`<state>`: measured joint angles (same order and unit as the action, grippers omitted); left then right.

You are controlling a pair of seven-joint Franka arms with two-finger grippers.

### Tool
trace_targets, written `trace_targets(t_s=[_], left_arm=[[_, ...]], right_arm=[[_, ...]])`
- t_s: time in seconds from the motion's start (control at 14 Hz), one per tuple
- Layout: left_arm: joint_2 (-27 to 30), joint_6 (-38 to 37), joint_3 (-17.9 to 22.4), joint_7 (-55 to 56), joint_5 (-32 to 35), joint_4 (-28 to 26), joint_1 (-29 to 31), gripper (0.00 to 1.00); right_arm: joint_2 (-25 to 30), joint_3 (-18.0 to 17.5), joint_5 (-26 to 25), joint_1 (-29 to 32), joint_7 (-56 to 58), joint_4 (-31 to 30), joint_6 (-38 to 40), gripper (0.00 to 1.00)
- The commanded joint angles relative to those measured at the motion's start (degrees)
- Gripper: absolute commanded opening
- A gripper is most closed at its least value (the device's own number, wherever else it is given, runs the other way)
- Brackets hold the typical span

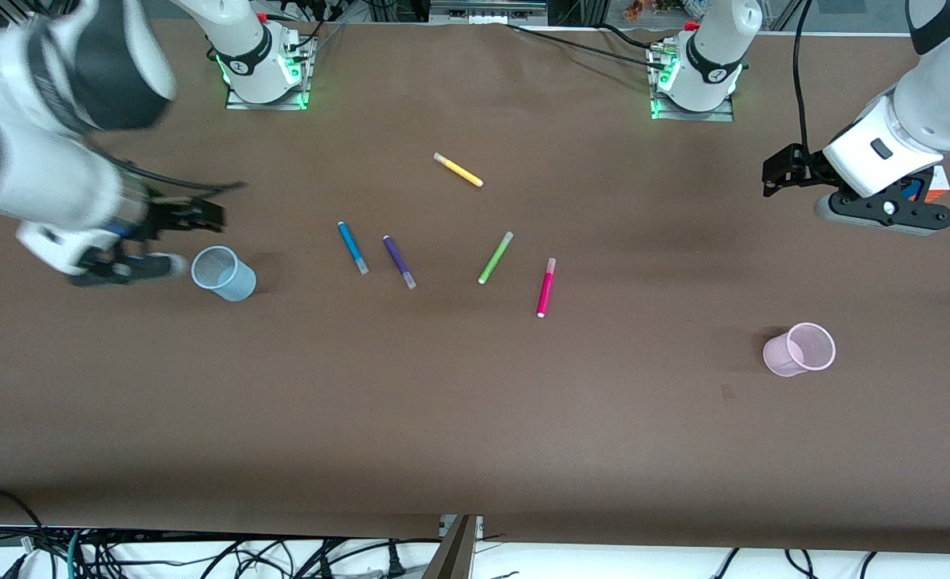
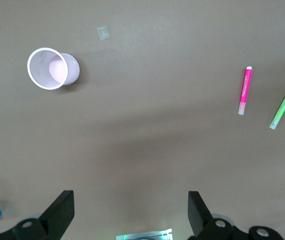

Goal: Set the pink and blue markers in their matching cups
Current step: 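Move the right gripper toward the blue marker while the left gripper approaches the pink marker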

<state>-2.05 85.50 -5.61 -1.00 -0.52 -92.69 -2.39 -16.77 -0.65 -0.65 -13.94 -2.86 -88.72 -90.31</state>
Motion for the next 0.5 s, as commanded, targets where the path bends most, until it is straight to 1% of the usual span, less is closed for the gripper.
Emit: trace_targets(t_s=[0.0,0.14,0.21,0.29,0.43], left_arm=[[-0.8,-1.3,-0.7,-0.2,-1.6,1.5,-1.6,1.00],[-1.9,-1.2,-3.2,3.1,-1.6,1.4,-3.1,1.00],[-3.3,-1.0,-5.1,5.3,-1.9,1.5,-3.2,1.00],[-4.9,0.5,-6.7,6.7,-2.8,1.4,-3.3,1.00],[-8.4,6.3,-9.1,11.2,-4.4,0.4,-3.4,1.00]], right_arm=[[-5.4,0.5,0.6,-4.2,0.6,0.2,-4.3,1.00],[-8.3,0.5,0.5,-7.1,0.2,-1.4,-8.2,1.00],[-9.2,0.5,0.5,-8.9,-0.1,-3.3,-10.8,1.00],[-9.6,0.5,0.5,-10.0,-0.2,-5.6,-13.9,1.00],[-10.1,0.5,0.6,-11.5,-0.7,-10.7,-19.3,1.00]])
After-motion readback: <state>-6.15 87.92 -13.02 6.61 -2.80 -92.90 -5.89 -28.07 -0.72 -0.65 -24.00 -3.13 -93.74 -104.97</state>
